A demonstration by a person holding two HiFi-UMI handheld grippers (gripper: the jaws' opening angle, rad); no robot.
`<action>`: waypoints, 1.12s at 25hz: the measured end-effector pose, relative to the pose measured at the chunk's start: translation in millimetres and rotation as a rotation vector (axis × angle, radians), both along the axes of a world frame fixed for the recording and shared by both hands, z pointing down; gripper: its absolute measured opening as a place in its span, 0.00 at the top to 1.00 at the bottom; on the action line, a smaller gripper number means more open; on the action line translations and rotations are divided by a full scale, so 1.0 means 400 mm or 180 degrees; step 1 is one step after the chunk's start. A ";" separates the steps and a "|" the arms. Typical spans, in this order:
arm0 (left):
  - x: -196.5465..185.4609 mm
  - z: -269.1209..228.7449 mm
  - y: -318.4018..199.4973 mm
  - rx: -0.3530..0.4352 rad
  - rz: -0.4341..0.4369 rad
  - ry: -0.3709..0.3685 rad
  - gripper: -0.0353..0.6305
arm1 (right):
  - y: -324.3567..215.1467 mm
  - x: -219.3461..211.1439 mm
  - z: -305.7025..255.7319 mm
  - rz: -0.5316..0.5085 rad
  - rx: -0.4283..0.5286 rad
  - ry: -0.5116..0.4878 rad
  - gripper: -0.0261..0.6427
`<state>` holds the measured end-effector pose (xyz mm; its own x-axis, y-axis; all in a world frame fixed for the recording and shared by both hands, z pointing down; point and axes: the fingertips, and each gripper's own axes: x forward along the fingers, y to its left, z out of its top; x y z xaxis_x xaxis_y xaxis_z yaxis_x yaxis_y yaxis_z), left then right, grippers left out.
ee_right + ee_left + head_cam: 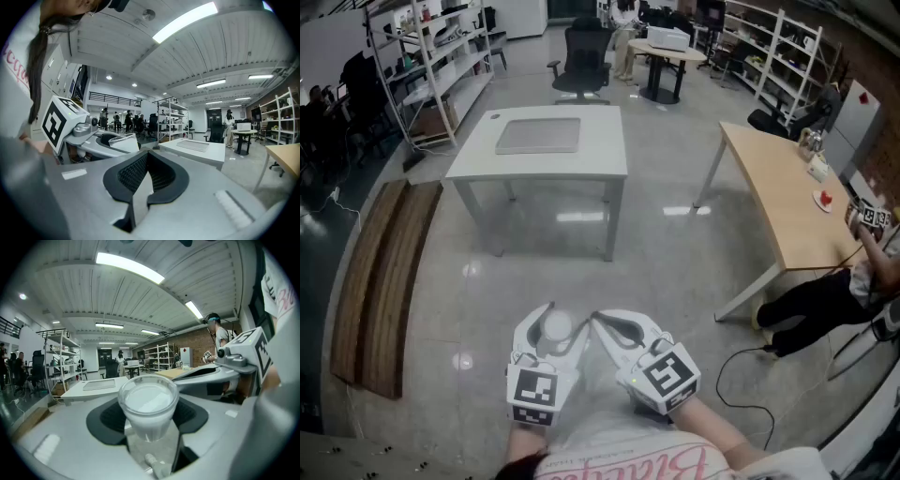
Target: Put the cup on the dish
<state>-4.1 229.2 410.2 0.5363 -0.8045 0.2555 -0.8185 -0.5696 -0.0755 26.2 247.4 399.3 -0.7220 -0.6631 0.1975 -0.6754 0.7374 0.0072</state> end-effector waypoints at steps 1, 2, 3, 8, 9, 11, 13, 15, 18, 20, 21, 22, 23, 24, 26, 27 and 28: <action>0.001 -0.002 0.007 -0.0007 0.0000 0.0006 0.56 | 0.004 0.001 -0.003 0.0018 0.0010 -0.0009 0.96; 0.002 -0.004 0.013 -0.0012 -0.0001 0.0009 0.56 | 0.008 0.001 -0.006 0.0033 0.0018 -0.0017 0.96; 0.002 -0.007 0.019 -0.0015 -0.0003 0.0007 0.56 | 0.011 0.001 -0.009 0.0045 0.0024 -0.0023 0.96; 0.002 -0.021 0.027 0.0017 -0.0021 -0.0012 0.56 | 0.011 0.001 -0.024 0.0032 0.0083 -0.0038 0.96; 0.001 -0.022 0.027 0.0024 -0.0030 -0.0007 0.56 | 0.009 0.001 -0.024 0.0028 0.0085 -0.0037 0.96; -0.005 -0.020 0.022 0.0037 -0.0055 0.0011 0.56 | 0.005 -0.002 -0.021 0.0018 0.0079 -0.0027 0.96; -0.015 -0.018 0.014 0.0031 -0.0077 0.0034 0.56 | -0.001 -0.009 -0.018 0.0009 0.0082 -0.0017 0.96; -0.024 -0.017 0.003 0.0015 -0.0085 0.0047 0.56 | -0.010 -0.014 -0.017 0.0014 0.0094 -0.0020 0.96; -0.028 -0.017 -0.023 -0.0005 -0.0091 0.0053 0.56 | -0.034 -0.011 -0.022 0.0040 0.0079 -0.0098 0.96; -0.028 -0.015 -0.044 -0.0022 -0.0086 0.0054 0.56 | -0.055 -0.007 -0.025 0.0060 0.0068 -0.0161 0.96; -0.030 -0.013 -0.056 -0.0031 -0.0085 0.0052 0.56 | -0.067 -0.007 -0.025 0.0071 0.0061 -0.0169 0.96; -0.032 -0.012 -0.069 -0.0040 -0.0085 0.0047 0.56 | -0.080 -0.007 -0.024 0.0078 0.0056 -0.0165 0.96; -0.035 -0.011 -0.082 -0.0049 -0.0087 0.0041 0.56 | -0.094 -0.010 -0.024 0.0081 0.0048 -0.0157 0.96; -0.039 -0.010 -0.095 -0.0059 -0.0090 0.0036 0.56 | -0.107 -0.012 -0.022 0.0079 0.0032 -0.0152 0.96; -0.046 -0.005 -0.121 -0.0081 -0.0104 0.0032 0.56 | -0.133 -0.019 -0.017 0.0063 0.0007 -0.0147 0.96; -0.050 -0.003 -0.134 -0.0092 -0.0115 0.0031 0.56 | -0.146 -0.023 -0.016 0.0049 0.0001 -0.0141 0.96; -0.054 -0.001 -0.148 -0.0100 -0.0127 0.0029 0.56 | -0.160 -0.026 -0.013 0.0037 -0.0011 -0.0130 0.96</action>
<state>-25.9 169.9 409.6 0.5064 -0.8168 0.2764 -0.8411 -0.5386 -0.0506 15.6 183.6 393.9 -0.7218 -0.6708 0.1703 -0.6835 0.7296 -0.0232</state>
